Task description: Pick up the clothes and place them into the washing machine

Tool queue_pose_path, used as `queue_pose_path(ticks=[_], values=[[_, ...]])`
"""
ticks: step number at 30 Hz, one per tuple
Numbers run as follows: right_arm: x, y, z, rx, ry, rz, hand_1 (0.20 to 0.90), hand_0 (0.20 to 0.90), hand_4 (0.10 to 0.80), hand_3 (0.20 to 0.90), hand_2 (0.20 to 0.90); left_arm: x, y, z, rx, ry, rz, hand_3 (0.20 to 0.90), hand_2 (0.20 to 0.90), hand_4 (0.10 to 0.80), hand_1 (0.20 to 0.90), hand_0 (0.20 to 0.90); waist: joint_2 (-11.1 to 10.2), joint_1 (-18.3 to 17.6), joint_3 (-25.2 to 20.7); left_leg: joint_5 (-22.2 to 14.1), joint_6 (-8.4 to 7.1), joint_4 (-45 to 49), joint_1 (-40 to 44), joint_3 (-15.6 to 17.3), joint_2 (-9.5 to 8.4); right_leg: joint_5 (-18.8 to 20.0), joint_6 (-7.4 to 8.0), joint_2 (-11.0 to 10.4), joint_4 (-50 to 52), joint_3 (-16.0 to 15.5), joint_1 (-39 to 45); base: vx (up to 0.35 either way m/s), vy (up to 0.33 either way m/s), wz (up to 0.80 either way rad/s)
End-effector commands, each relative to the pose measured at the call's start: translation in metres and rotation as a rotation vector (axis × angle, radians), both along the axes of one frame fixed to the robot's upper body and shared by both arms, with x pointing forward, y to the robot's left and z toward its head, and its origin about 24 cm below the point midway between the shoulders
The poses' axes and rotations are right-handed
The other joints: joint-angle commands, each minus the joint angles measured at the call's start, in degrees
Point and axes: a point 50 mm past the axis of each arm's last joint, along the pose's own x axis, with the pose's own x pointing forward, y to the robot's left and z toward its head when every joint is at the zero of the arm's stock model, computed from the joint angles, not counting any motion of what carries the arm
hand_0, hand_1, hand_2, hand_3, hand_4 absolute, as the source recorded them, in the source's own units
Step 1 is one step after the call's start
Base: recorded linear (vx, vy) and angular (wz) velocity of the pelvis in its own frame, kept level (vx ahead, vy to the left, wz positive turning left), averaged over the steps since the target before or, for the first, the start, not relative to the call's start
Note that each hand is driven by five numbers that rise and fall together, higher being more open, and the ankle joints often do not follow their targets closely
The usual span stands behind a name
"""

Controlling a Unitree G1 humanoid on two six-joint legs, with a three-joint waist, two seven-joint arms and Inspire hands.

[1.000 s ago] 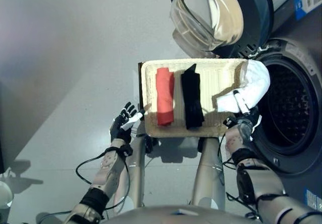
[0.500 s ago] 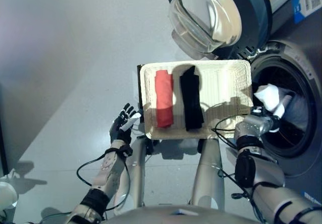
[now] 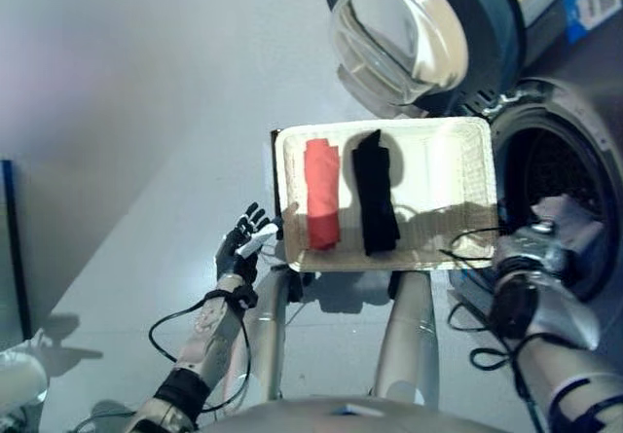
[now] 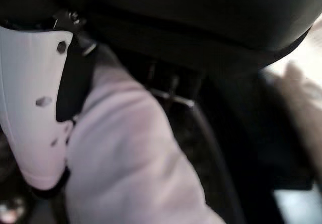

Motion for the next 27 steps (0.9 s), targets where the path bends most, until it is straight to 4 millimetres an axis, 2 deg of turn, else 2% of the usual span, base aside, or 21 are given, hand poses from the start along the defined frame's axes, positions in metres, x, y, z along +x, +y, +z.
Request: queue_pose_path(ticks=[1,3,6,7,8,9,15,21,24,27], values=[[-0.035,-0.058,0.056,-0.218,0.039,-0.141,0.200,0.200,0.300,0.200,0.200,-0.003,0.005,0.016,0.018,-0.101,-0.027,0.900,0.900,0.800,0.900,0.900,1.07,-0.72,-3.28,-1.56,-5.45,-1.21,1.54,-5.03,2.46,-2.10,-2.07,-0.33,2.25,-1.10,0.68,0.012,-0.014,0.04],[-0.043,-0.067,0.065,-0.231,0.040,-0.170,0.200,0.200,0.300,0.200,0.200,-0.002,0.003,0.017,0.021,-0.105,-0.038,0.900,0.900,0.800,0.900,0.900,1.08,-0.68,-3.43,-1.55,-5.47,-1.29,1.53,-4.83,2.53,-2.10,-2.09,-0.20,2.30,-0.91,0.35,0.018,-0.011,0.04],[-0.056,-0.075,0.067,-0.213,0.069,-0.214,0.200,0.200,0.300,0.200,0.200,-0.003,0.003,0.017,0.031,-0.099,-0.046,0.900,0.900,0.800,0.900,0.900,0.98,-0.81,-3.60,-1.58,-5.52,-1.24,1.39,-4.85,2.59,-2.15,-2.12,-0.08,2.46,-0.77,0.12,0.004,-0.002,0.02],[-0.056,-0.075,0.065,-0.211,0.083,-0.208,0.266,0.266,0.347,0.266,0.266,-0.003,0.003,0.016,0.030,-0.098,-0.047,0.900,0.900,0.800,0.900,0.900,0.87,-0.73,-3.67,-1.56,-5.54,-1.12,1.25,-4.81,2.60,-2.10,-2.17,-0.08,2.47,-0.77,0.08,0.000,0.000,0.00],[-0.056,-0.075,0.065,-0.212,0.092,-0.197,0.549,0.549,0.549,0.549,0.549,-0.003,0.003,0.016,0.029,-0.098,-0.045,0.900,0.900,0.800,0.900,0.900,0.79,-0.76,-3.74,-1.57,-5.53,-0.97,1.12,-4.82,2.63,-2.07,-2.22,-0.07,2.55,-0.83,0.02,0.000,0.000,0.00],[-0.053,-0.072,0.059,-0.207,0.118,-0.164,0.900,0.900,0.800,0.900,0.900,-0.002,0.004,0.017,0.032,-0.101,-0.043,0.900,0.900,0.800,0.900,0.900,0.66,-0.78,-3.85,-1.62,-5.51,-0.82,0.89,-4.89,2.71,-2.01,-2.32,-0.04,2.51,-0.84,-0.03,0.000,0.000,0.00],[-0.042,-0.060,0.044,-0.197,0.123,-0.086,0.900,0.900,0.800,0.900,0.900,0.001,0.007,0.019,0.015,-0.108,-0.018,0.900,0.900,0.800,0.900,0.900,0.35,-0.76,-3.84,-1.59,-5.45,-0.46,0.38,-5.01,2.76,-1.71,-2.49,0.16,2.23,-1.10,0.03,0.000,0.000,0.00],[-0.016,-0.039,0.038,-0.248,0.124,0.033,0.900,0.900,0.800,0.900,0.900,0.000,0.009,0.019,0.000,-0.110,0.004,0.900,0.900,0.800,0.900,0.900,0.06,-0.40,-3.45,-1.53,-5.32,0.20,0.28,-5.23,2.56,-1.47,-2.55,0.11,2.16,-1.68,0.65,-0.002,0.000,0.01],[0.002,-0.020,0.031,-0.279,0.114,0.119,0.900,0.900,0.800,0.900,0.900,0.000,0.010,0.018,-0.011,-0.109,0.017,0.900,0.900,0.800,0.900,0.900,-0.31,-0.45,-3.02,-1.53,-5.20,0.68,0.19,-5.34,2.53,-1.15,-2.52,0.09,1.90,-1.91,1.19,0.000,0.000,0.00],[0.022,0.011,0.017,-0.341,0.128,0.262,0.900,0.900,0.800,0.900,0.900,0.000,0.011,0.019,-0.019,-0.115,0.032,0.900,0.900,0.800,0.900,0.900,-1.18,-0.60,-2.46,-1.41,-5.12,0.92,0.26,-5.46,2.49,-0.85,-2.61,0.26,1.74,-2.04,1.64,-0.006,0.000,0.01]])
